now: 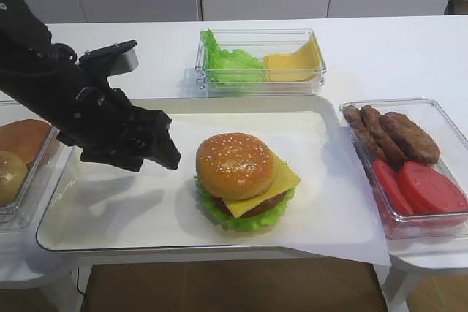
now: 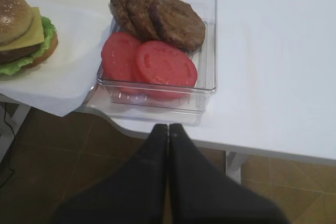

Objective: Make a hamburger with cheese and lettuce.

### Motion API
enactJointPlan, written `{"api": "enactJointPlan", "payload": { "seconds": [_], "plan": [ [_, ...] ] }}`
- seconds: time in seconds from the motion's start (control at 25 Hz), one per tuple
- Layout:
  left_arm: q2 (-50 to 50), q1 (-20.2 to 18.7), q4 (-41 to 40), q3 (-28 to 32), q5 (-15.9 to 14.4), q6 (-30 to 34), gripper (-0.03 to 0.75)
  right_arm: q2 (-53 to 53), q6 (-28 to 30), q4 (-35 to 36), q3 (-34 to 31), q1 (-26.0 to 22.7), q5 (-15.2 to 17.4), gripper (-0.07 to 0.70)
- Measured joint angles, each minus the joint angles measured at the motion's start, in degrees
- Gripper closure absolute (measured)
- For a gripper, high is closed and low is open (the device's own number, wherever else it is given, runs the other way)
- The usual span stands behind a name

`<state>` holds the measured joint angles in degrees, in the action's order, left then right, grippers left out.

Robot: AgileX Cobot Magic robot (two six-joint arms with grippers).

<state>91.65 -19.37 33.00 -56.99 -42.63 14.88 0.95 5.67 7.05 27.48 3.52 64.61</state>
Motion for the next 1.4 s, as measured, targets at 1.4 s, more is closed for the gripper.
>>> {"api": "enactJointPlan", "payload": {
  "seconds": [1.4],
  "plan": [
    [0.0,-4.0,-1.4,0.0,2.4,-5.3,0.231,0.0,-0.3,0.0,0.0,0.0,0.0,0.636]
  ]
}}
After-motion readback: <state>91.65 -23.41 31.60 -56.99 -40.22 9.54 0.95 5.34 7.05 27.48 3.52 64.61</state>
